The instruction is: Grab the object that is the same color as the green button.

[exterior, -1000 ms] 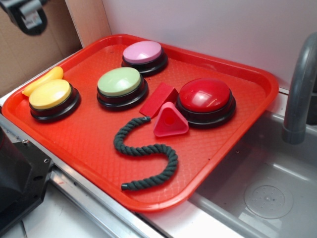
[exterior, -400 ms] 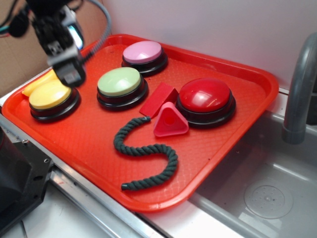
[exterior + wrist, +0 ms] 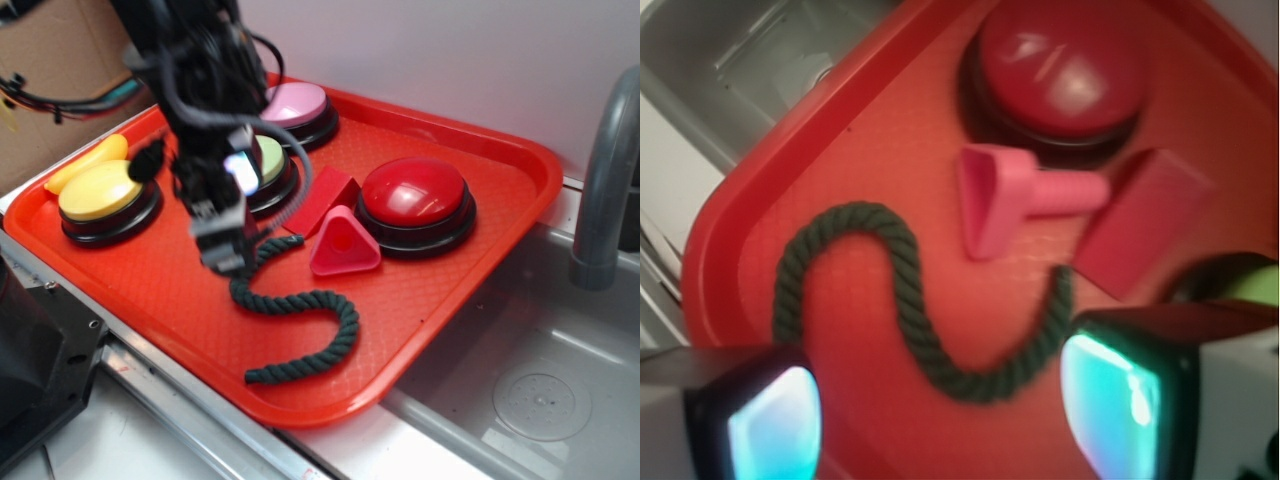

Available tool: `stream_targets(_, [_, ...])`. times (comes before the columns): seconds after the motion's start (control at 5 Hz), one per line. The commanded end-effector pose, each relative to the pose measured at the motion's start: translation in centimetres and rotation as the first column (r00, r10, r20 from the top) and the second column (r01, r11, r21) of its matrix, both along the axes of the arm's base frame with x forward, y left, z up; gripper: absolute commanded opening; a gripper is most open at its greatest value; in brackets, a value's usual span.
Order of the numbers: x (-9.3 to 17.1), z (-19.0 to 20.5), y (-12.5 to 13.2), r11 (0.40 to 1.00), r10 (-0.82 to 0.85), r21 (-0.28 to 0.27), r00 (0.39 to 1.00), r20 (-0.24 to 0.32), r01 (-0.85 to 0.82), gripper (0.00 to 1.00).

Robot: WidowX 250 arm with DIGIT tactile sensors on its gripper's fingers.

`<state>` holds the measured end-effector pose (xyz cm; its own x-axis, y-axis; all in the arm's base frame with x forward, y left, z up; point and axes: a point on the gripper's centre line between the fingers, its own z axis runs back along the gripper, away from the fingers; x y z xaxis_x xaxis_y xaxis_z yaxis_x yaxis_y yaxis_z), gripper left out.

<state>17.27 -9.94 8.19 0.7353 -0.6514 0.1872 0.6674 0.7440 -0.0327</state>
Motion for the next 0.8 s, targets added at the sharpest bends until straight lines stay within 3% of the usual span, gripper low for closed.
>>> stream_targets(0.0, [0.0,-3.1,-2.0,0.998,-0.058,-0.03,0.998,0.014,0.059,1.0])
stream_targets(0.4, [0.5,-5.5,-1.2,0.999,-0.017,-0.036,0.999,-0.036,0.016,1.0])
stream_targets(0.6, [0.7,-5.9,-1.3,0.998,-0.058,-0.015,0.997,-0.057,0.057,0.79])
